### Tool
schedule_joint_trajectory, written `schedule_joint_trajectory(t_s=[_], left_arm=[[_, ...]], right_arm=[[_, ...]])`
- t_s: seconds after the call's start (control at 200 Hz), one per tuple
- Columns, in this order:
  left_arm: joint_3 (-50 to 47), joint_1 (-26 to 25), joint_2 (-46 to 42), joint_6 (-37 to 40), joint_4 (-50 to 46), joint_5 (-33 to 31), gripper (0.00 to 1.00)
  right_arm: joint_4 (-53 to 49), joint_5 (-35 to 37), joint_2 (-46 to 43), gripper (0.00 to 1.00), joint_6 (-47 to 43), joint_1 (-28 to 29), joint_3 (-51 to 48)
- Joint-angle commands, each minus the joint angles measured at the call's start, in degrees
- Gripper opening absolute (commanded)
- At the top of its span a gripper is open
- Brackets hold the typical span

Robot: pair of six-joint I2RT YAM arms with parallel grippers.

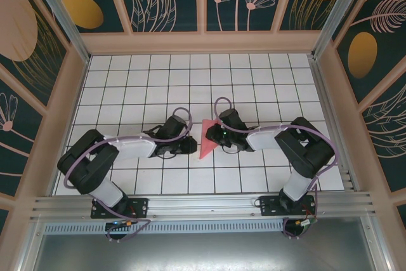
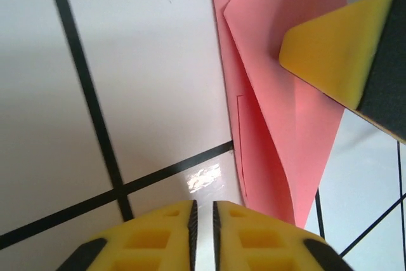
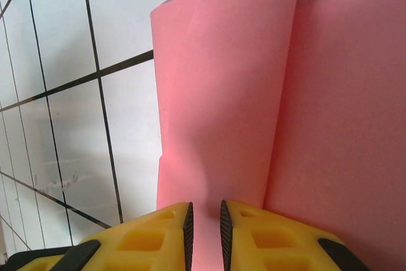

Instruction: Fold a paper plane with a square sheet of paper (pick it up from the middle)

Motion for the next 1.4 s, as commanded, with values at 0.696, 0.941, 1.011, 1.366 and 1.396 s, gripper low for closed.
schedule_joint_trajectory(t_s=[0.696,0.941,1.011,1.366,1.396], left_arm=[[-1.0,0.08,4.03,-6.62,17.62,18.28,0.14],[1.1,0.08,5.91,-3.44,12.72,16.29,0.16],[1.85,0.11,6.36,-2.46,10.93,14.84,0.17],[-0.21,0.08,8.0,-1.67,9.78,12.69,0.16],[-0.47,0.07,7.97,-1.49,9.65,12.48,0.16]], right_arm=[[-5.89,2.98,3.43,0.23,0.49,0.21,0.02],[-6.26,2.8,3.56,0.23,0.17,0.16,0.3],[-6.27,2.72,3.6,0.23,0.16,0.16,0.39],[-6.53,2.63,3.72,0.23,-0.01,0.14,0.38],[-6.62,2.63,3.73,0.24,0.01,0.16,0.3]])
